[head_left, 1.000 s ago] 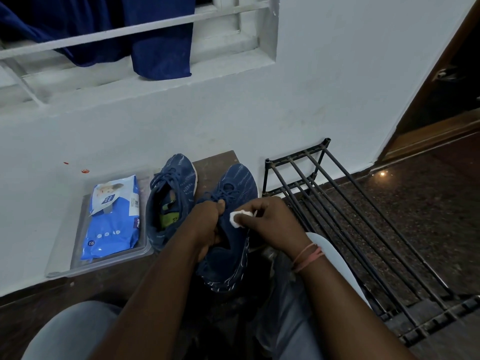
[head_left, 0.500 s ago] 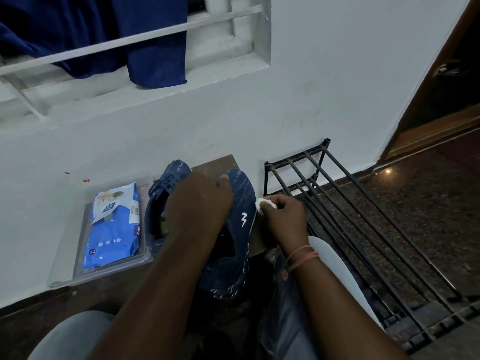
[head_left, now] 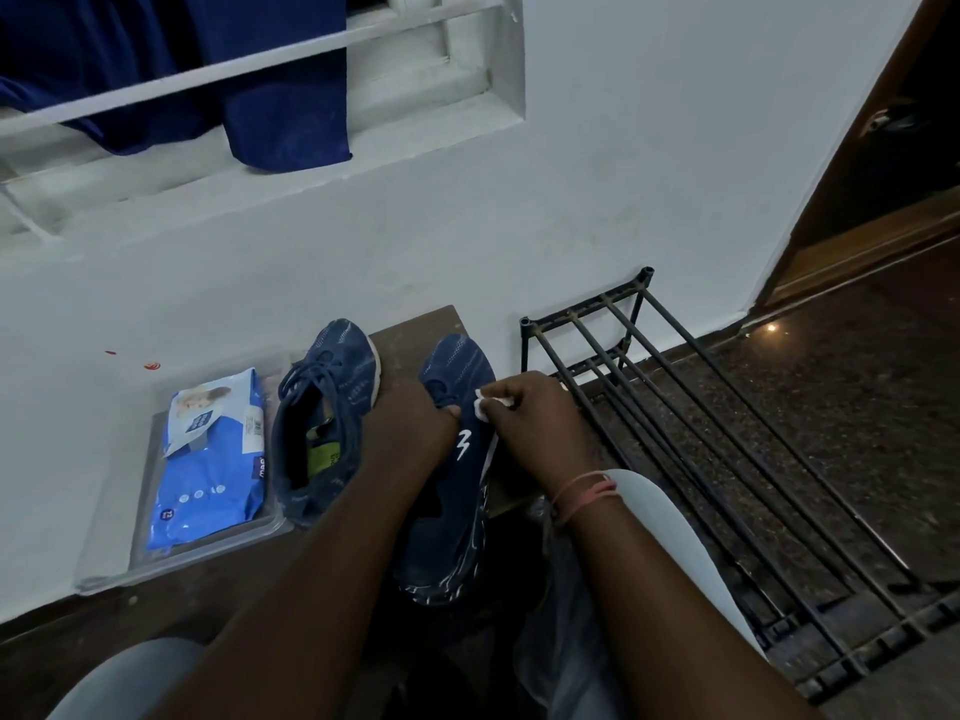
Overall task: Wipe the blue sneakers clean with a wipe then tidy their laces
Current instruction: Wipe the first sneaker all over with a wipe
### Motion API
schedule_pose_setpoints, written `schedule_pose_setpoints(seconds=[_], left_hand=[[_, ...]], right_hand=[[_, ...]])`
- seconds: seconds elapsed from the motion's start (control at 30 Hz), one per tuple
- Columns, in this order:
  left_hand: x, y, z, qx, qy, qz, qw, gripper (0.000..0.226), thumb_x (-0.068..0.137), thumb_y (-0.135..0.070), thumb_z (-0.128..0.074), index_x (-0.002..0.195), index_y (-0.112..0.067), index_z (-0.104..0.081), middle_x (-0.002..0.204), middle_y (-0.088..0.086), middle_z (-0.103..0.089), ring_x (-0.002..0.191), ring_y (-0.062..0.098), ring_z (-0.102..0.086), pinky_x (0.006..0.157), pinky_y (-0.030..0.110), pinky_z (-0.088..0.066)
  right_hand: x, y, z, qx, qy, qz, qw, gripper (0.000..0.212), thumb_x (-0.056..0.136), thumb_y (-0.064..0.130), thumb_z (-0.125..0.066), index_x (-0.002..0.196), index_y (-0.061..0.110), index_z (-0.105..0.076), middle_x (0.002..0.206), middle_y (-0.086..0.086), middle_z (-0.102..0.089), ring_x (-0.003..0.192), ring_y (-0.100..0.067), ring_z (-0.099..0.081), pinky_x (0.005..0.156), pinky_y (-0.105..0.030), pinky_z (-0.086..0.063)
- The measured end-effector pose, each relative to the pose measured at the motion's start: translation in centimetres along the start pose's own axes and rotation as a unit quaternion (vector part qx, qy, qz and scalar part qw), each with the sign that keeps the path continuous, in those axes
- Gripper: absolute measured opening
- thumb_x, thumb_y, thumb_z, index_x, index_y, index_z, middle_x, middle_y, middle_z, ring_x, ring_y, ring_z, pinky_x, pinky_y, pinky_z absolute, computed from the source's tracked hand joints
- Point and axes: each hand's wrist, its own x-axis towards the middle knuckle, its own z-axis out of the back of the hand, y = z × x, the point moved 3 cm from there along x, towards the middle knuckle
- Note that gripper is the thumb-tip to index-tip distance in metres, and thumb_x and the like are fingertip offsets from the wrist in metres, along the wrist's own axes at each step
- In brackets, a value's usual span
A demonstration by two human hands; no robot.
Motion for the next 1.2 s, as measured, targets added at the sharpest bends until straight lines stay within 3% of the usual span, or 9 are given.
schedule_pose_setpoints(seconds=[0.17,0.33,0.5,0.57,0.67,0.8,0.97,1.1,1.2], left_hand=[[-0.3,0.3,-0.1,-0.022,-0.005,0.001,1.0,0.036,0.097,-0.035,-0.059,0.122,-0.009,-0.058,0.121,0.015,-0.065,0.109,0.038,-0.063,0.079,0.032,-0.037],[0.3,1.5,0.4,-0.067,0.03,0.006,0.997,0.024,0.095,-0.031,-0.054,0.096,-0.01,-0.066,0.105,0.014,-0.069,0.093,0.031,-0.063,0.074,0.034,-0.043],[-0.4,0.9,0.2,-0.061,0.022,0.002,0.998,0.025,0.099,-0.026,-0.05,0.099,-0.007,-0.066,0.106,0.013,-0.068,0.09,0.03,-0.059,0.075,0.032,-0.039],[-0.6,0.7,0.1,-0.055,0.013,0.007,0.998,0.027,0.1,-0.027,-0.049,0.101,-0.006,-0.066,0.111,0.016,-0.068,0.096,0.033,-0.062,0.076,0.032,-0.038],[-0.4,1.3,0.1,-0.071,0.009,0.014,0.997,0.026,0.099,-0.028,-0.05,0.101,-0.008,-0.067,0.112,0.016,-0.068,0.094,0.032,-0.061,0.076,0.033,-0.039],[-0.6,0.9,-0.2,-0.059,0.002,0.01,0.998,0.029,0.101,-0.029,-0.049,0.107,-0.008,-0.067,0.116,0.016,-0.067,0.099,0.034,-0.062,0.078,0.032,-0.039],[-0.3,1.4,-0.4,-0.062,-0.002,0.016,0.998,0.03,0.101,-0.031,-0.05,0.111,-0.009,-0.067,0.118,0.018,-0.069,0.106,0.036,-0.065,0.079,0.032,-0.041],[-0.9,0.8,-0.3,-0.034,-0.006,-0.001,0.999,0.03,0.102,-0.028,-0.049,0.115,-0.008,-0.066,0.123,0.018,-0.066,0.111,0.037,-0.064,0.086,0.036,-0.044],[-0.9,0.7,-0.5,-0.022,-0.015,0.008,1.0,0.027,0.101,-0.028,-0.049,0.111,-0.008,-0.064,0.121,0.018,-0.065,0.109,0.036,-0.064,0.085,0.037,-0.046]], right_hand=[[-0.4,0.0,-0.9,-0.074,-0.036,0.022,0.996,0.016,0.091,0.012,-0.068,0.105,0.015,-0.076,0.109,-0.003,-0.066,0.098,-0.014,-0.061,0.082,-0.015,-0.039],[-1.7,2.1,-2.3,-0.064,0.026,0.09,0.994,0.007,0.087,0.021,-0.075,0.094,0.021,-0.073,0.091,0.011,-0.07,0.081,-0.001,-0.06,0.071,-0.011,-0.045],[-0.7,0.3,-1.7,-0.137,-0.091,0.02,0.986,0.01,0.084,0.031,-0.07,0.092,0.025,-0.074,0.088,0.003,-0.072,0.089,-0.022,-0.062,0.081,-0.039,-0.054],[-0.7,0.5,-2.1,-0.104,-0.059,0.026,0.993,0.012,0.085,0.029,-0.069,0.09,0.023,-0.077,0.088,0.002,-0.074,0.087,-0.022,-0.065,0.081,-0.041,-0.055],[-1.2,1.2,-2.8,-0.052,0.016,0.064,0.996,0.007,0.085,0.028,-0.074,0.088,0.025,-0.08,0.088,0.007,-0.076,0.088,-0.017,-0.066,0.086,-0.04,-0.053],[-0.4,-0.1,-1.5,-0.189,-0.098,-0.013,0.977,0.013,0.089,0.036,-0.066,0.093,0.03,-0.077,0.098,0.008,-0.073,0.103,-0.021,-0.058,0.094,-0.038,-0.037],[-1.5,1.3,-2.4,-0.081,0.032,0.076,0.993,0.008,0.087,0.034,-0.073,0.087,0.03,-0.08,0.084,0.009,-0.075,0.087,-0.014,-0.065,0.087,-0.042,-0.051],[-0.6,-0.2,-0.8,-0.189,-0.092,0.005,0.978,0.013,0.088,0.035,-0.067,0.09,0.028,-0.078,0.091,0.007,-0.073,0.097,-0.018,-0.062,0.093,-0.041,-0.045],[-1.3,0.9,-1.7,-0.097,0.026,0.063,0.993,0.01,0.088,0.027,-0.073,0.085,0.021,-0.08,0.081,0.006,-0.074,0.076,-0.007,-0.067,0.074,-0.026,-0.055]])
